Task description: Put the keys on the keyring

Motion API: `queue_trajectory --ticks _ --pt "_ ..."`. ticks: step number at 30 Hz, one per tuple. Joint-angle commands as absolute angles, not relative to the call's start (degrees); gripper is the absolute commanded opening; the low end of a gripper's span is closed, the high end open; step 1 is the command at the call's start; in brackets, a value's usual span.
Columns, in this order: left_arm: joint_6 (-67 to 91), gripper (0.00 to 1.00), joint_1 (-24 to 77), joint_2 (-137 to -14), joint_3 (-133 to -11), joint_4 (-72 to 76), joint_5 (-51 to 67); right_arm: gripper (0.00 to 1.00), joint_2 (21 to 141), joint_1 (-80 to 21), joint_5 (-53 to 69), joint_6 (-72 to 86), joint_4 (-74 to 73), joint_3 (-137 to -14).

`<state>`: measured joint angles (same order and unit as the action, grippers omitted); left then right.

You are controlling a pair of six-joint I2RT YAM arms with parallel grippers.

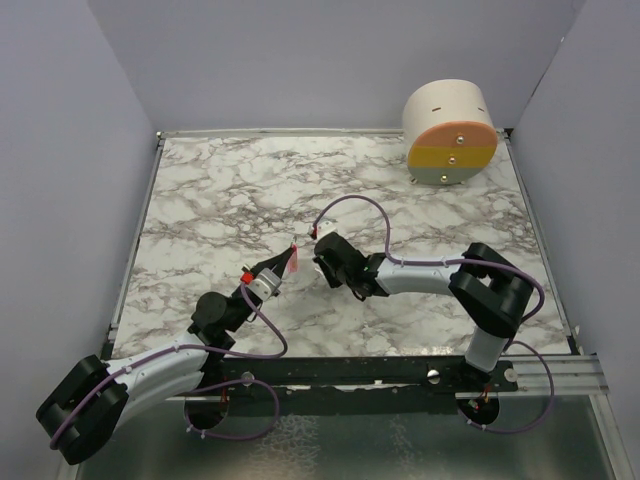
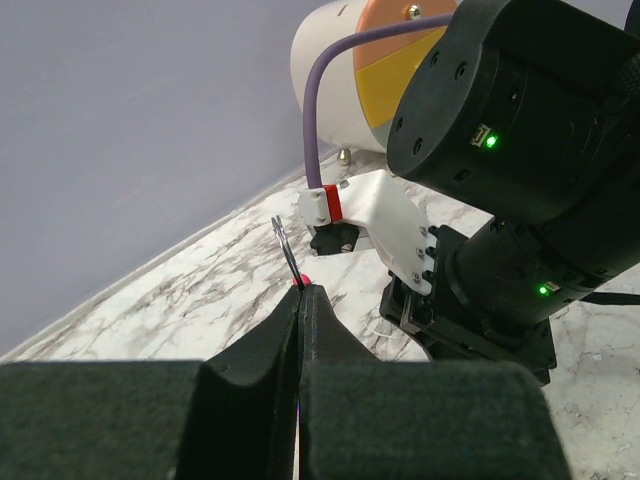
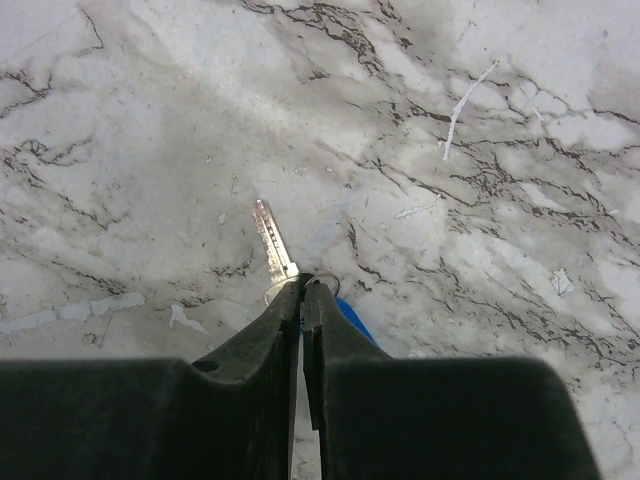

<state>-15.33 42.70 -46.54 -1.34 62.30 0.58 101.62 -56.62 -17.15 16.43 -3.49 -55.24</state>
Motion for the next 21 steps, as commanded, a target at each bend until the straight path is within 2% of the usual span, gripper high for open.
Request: queue_trajectory --ticks 1,4,21 --pt "-15.37 0.00 42.36 -46.29 -0.43 63.28 -0.16 0.04 101.73 -56.91 -20.30 17.32 -4.31 -56.48" --pt "-15.24 0.00 42.36 -46.28 -0.44 63.28 -0.17 0.01 100.66 -56.93 -20.53 17.23 -3.88 -55.81" --pt "-15.06 0.00 42.36 -46.24 -0.53 63.28 0.00 0.01 90.20 -56.93 -18.39 17.65 -0.75 -50.94"
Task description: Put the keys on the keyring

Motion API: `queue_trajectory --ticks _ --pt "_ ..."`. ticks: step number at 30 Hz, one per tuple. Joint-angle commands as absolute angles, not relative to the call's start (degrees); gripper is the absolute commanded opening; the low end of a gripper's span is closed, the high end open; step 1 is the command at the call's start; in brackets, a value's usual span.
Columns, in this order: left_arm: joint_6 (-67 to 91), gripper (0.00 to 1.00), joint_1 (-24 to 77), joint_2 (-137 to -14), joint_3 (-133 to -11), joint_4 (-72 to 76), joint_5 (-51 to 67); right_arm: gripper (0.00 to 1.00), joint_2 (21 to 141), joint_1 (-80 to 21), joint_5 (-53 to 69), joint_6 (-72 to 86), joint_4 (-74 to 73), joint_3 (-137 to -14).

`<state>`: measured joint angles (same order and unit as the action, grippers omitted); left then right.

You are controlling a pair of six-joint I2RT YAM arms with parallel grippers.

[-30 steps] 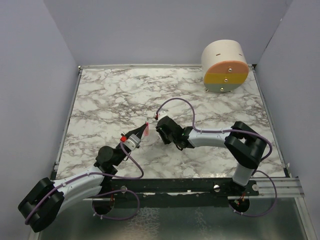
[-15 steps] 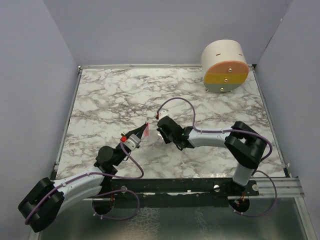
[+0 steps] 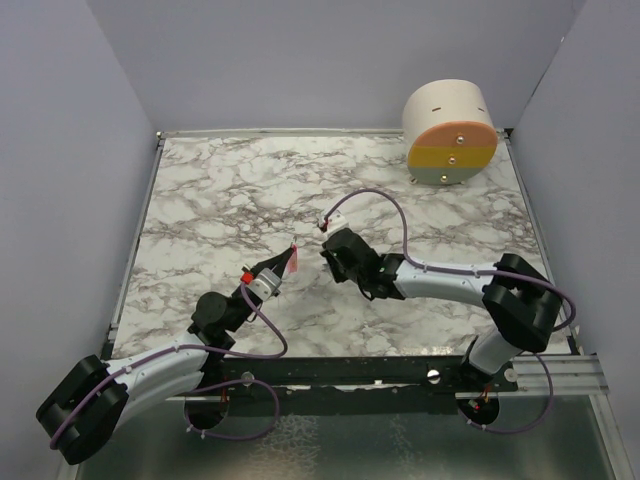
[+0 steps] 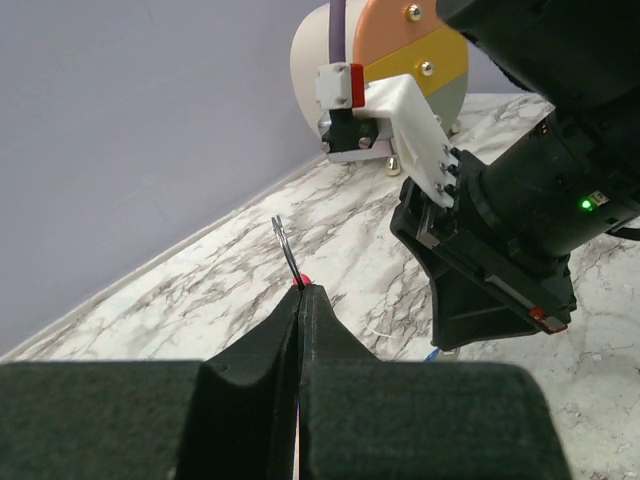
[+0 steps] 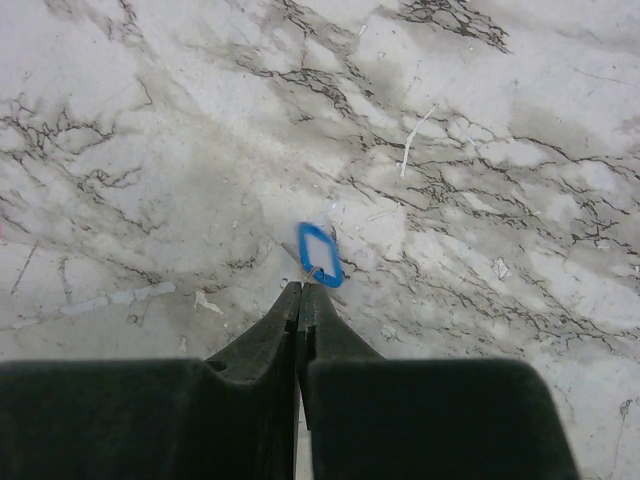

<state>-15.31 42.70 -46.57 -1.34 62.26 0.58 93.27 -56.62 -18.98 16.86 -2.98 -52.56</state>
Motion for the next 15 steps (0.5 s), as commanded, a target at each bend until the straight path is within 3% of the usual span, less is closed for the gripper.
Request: queue_trajectory --ticks 1,15 --pt "-15.06 0.00 42.36 -46.19 -0.53 63.28 0.00 0.01 89.65 -56.90 -17.75 17.59 -0.39 -50.63" --pt "-14.94 0.00 42.36 -46.24 -0.69 63.28 0.01 0.01 87.32 -56.91 -12.80 15.75 0.91 -50.83"
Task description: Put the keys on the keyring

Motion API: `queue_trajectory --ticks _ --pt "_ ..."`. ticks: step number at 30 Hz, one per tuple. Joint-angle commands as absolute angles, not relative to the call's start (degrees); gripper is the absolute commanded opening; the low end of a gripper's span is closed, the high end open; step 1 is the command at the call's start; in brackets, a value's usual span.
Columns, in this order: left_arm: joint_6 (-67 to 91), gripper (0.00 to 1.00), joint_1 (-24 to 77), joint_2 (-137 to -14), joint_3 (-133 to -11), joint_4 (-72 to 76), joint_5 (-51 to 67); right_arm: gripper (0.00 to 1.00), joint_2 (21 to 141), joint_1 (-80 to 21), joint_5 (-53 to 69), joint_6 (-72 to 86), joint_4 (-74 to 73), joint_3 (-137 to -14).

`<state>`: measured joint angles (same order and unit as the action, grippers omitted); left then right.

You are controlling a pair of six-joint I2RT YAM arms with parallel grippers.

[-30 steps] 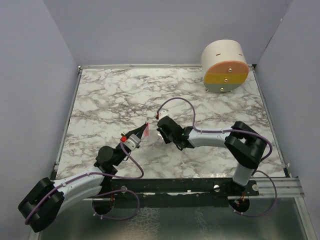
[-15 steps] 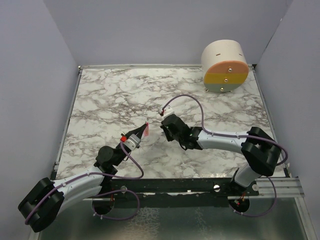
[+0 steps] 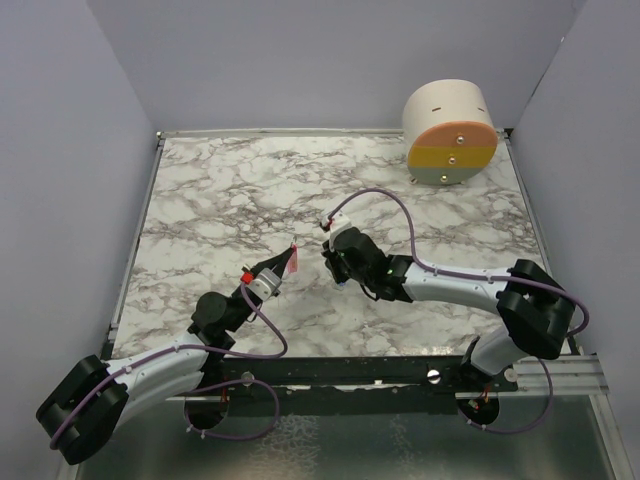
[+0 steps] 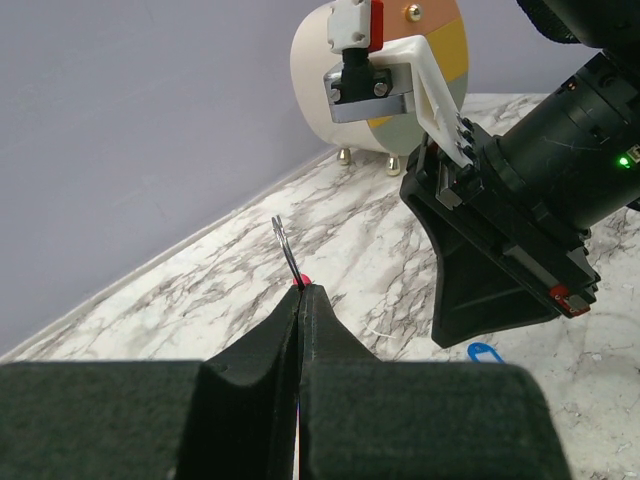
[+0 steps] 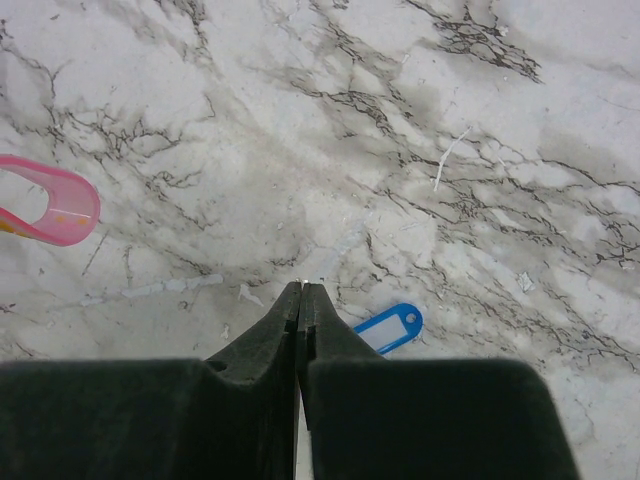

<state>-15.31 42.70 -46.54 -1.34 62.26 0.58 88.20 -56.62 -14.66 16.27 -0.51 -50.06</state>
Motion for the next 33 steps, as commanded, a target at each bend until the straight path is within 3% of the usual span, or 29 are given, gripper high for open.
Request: queue_trajectory --ticks 1,4,10,14,22,33 --pt "-14.92 0.00 42.36 -46.20 -0.63 63.28 0.03 0.01 87.56 -56.93 -13.53 16.03 0.21 -51.31" --pt "-14.87 0.00 42.37 -45.76 -0.60 63.12 0.01 0.03 88.58 -56.87 -15.42 16.59 -3.00 -52.85" --pt "-15.02 0.00 42.37 -45.70 -0.62 62.96 -0.08 0.25 91.87 -56.89 -17.82 19.32 -11.45 -54.87" --pt "-15.02 0.00 42.36 -45.45 -0.53 62.80 -0.15 0.31 92.45 -56.94 -19.50 24.48 -15.76 -54.43" --pt "-14.73 0.00 42.36 -44.91 -0.52 62.40 0.12 0.36 86.76 -56.84 -16.82 33.02 -12.41 -47.06" --pt "-14.33 0.00 42.36 -44.62 -0.52 62.40 0.53 0.34 84.81 -56.24 -12.57 40.42 -3.73 -39.80"
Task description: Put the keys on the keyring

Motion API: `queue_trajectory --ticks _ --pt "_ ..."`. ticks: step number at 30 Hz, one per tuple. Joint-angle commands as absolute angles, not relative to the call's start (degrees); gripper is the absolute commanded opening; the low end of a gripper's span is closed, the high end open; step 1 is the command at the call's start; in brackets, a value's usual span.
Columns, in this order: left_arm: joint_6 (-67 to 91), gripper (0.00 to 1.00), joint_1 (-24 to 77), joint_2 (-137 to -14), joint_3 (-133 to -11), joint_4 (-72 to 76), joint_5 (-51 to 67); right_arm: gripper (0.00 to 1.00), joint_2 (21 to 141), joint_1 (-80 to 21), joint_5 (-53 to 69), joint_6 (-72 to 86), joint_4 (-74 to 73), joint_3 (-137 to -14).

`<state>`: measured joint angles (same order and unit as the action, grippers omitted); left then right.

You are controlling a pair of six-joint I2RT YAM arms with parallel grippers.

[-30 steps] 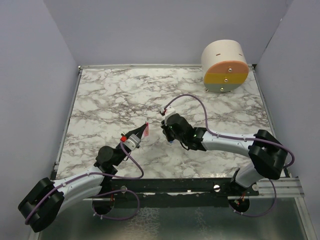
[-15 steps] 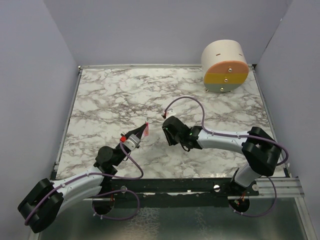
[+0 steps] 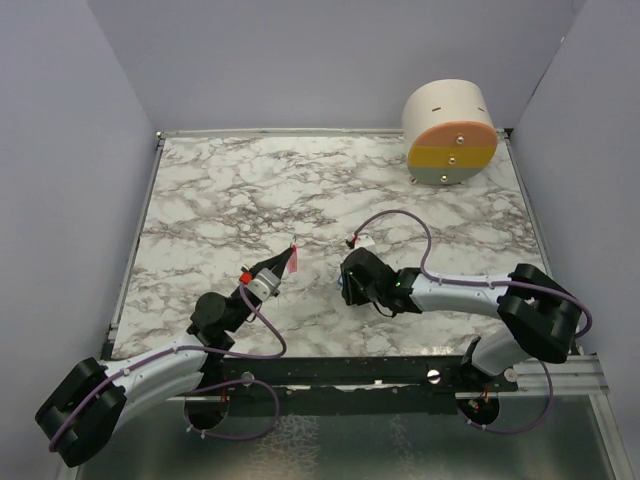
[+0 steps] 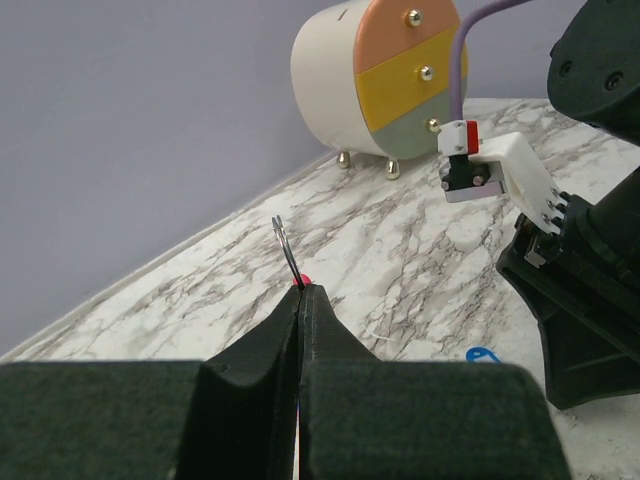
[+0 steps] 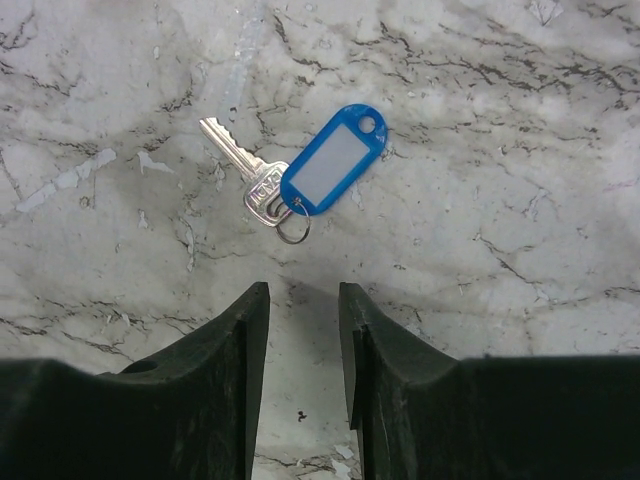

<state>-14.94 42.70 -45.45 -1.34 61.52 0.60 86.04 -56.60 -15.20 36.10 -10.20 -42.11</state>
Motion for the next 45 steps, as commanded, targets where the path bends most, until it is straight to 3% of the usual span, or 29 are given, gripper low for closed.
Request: queue_trajectory --ticks 1,17,45 --pt "-14.27 0.00 42.36 -44.50 -0.46 62.40 0.59 0.34 84.77 -56.19 -12.47 41.08 -2.83 -39.27" --pt "-14.39 0.00 42.36 -43.83 -0.26 61.93 0.45 0.30 85.22 -54.13 -13.11 46.03 6.51 -34.62" --pt "-14.55 0.00 42.36 -43.78 -0.18 61.87 0.05 0.27 90.39 -52.47 -9.14 46.72 10.25 -34.98"
